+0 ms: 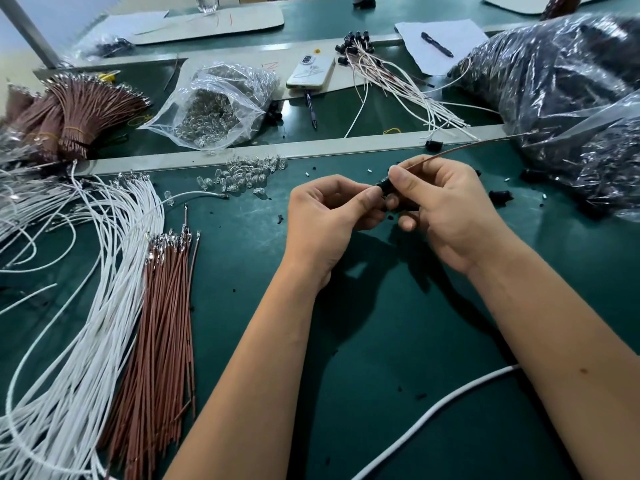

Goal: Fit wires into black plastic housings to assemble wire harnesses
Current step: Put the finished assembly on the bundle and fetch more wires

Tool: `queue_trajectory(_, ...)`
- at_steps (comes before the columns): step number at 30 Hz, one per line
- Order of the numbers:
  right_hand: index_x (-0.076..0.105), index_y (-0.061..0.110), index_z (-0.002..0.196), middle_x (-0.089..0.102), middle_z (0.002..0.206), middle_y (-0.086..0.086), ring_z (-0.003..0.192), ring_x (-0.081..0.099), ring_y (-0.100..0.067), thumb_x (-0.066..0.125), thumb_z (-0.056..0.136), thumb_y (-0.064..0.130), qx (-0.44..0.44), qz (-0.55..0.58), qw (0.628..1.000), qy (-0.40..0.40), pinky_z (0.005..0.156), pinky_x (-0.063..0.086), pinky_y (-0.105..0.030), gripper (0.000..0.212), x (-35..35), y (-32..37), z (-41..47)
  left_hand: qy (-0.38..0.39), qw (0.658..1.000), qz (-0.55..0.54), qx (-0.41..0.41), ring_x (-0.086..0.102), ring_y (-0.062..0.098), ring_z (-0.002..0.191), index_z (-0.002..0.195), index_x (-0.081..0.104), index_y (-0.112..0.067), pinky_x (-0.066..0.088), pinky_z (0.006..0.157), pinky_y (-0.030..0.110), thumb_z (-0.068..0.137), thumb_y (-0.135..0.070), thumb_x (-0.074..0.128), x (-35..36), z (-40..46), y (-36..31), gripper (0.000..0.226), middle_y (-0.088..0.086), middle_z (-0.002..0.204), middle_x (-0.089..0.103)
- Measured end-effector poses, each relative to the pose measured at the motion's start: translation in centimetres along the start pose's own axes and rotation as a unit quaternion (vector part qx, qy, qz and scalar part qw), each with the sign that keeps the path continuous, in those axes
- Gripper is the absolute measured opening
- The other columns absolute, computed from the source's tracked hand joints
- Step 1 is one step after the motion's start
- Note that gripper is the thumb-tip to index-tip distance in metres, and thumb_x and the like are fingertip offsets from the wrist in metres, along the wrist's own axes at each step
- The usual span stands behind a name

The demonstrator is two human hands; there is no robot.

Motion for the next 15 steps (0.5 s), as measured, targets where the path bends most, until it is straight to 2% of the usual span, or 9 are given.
queue_trajectory(4, 0.062, 0.004, 0.096, 0.071, 0.085, -0.013, 0.063, 0.064, -0.013, 0.063, 0.100, 0.007, 0.000, 0.039, 0.999, -0.019, 0.045, 0.043, -0.020, 0.006, -0.4, 0.1, 0.2, -0.004, 1.000, -0.001, 0.003, 0.069, 0.021, 0.061, 0.077, 0.070, -0.003, 0.054, 0.060, 0.024, 0.088, 0.001, 0.073, 0.0, 0.0, -0.1, 0.012, 0.019, 0.075, 0.074)
queue_trajectory(8, 0.061, 0.004, 0.092, 0.071, 0.079, -0.009, 0.062, 0.063, -0.012, 0.061, 0.101, 0.005, -0.011, 0.081, 0.996, -0.045, 0.046, 0.043, -0.019, 0.009, -0.9, 0.2, 0.4, -0.003, 1.000, -0.007, 0.001, 0.070, 0.021, 0.062, 0.077, 0.070, -0.003, 0.055, 0.061, 0.024, 0.088, 0.002, 0.072, 0.0, 0.0, -0.1, 0.012, 0.016, 0.075, 0.074)
queue_trajectory(12, 0.062, 0.008, 0.088, 0.073, 0.079, -0.007, 0.061, 0.060, -0.011, 0.061, 0.102, 0.008, -0.018, 0.135, 0.984, -0.111, 0.048, 0.042, -0.018, 0.014, -2.3, 0.4, 0.7, 0.006, 1.000, -0.002, -0.005, 0.069, 0.020, 0.063, 0.076, 0.069, -0.003, 0.056, 0.062, 0.025, 0.088, 0.003, 0.072, -0.4, 0.0, -0.3, 0.013, 0.015, 0.074, 0.074)
queue_trajectory(15, 0.063, 0.010, 0.083, 0.070, 0.080, -0.010, 0.063, 0.057, -0.012, 0.062, 0.102, 0.008, -0.039, 0.179, 0.970, -0.162, 0.049, 0.043, -0.018, 0.019, -3.7, 0.9, 0.7, 0.053, 0.998, 0.040, -0.020, 0.069, 0.021, 0.062, 0.075, 0.068, -0.003, 0.056, 0.061, 0.025, 0.088, 0.003, 0.072, -0.9, 0.0, -0.5, 0.014, 0.017, 0.076, 0.074)
Point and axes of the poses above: each hand's wrist, its own z-axis towards the middle knuckle, its own x-axis out of the palm, y = z × x, the point moved 6 cm from there along z, towards the middle knuckle
